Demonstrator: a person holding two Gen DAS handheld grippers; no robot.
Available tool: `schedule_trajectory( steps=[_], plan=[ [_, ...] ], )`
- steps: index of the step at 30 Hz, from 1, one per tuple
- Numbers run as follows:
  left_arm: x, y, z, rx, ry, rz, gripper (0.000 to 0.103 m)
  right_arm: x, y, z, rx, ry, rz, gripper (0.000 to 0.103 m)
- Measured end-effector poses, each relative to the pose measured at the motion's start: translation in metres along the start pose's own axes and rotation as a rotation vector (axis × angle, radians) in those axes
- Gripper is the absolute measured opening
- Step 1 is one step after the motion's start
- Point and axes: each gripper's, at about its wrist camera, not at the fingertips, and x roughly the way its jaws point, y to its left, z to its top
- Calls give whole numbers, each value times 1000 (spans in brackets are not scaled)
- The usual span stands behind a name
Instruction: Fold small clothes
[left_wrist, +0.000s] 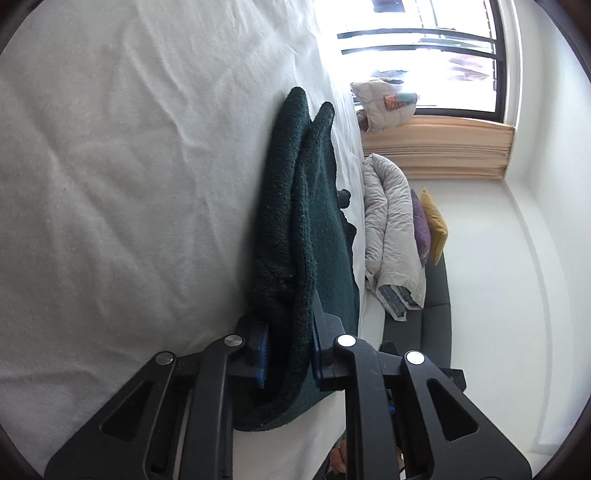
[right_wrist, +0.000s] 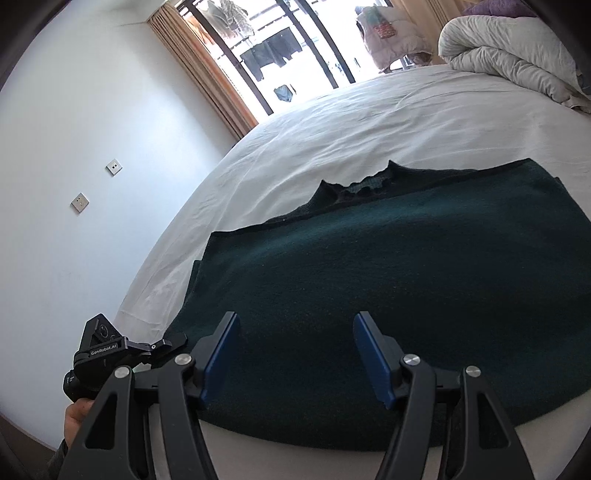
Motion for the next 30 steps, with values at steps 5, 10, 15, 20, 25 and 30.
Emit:
schedule_trajectory(
  steps=[5,10,15,20,25,30],
  plan=[
    [-1,-11,-1,35,-26,45,11,35,-8,5,2,105,-40,67],
    [2,-55,-7,182,-68,135,10,41,-22,5,17,112,20,67],
    [57,-171,-44,594,-31,278,10,24,-54,13,131,95,161,69],
    [173,-192,-107,873,74,483,10,0,-114,38,311,33,268,79],
    [194,-188,-139,1023,4,560,10,14,-139,54,328,128,295,80],
    [197,-187,-145,1085,-12,595,10,39,-119,64,291,180,383,79]
  ],
)
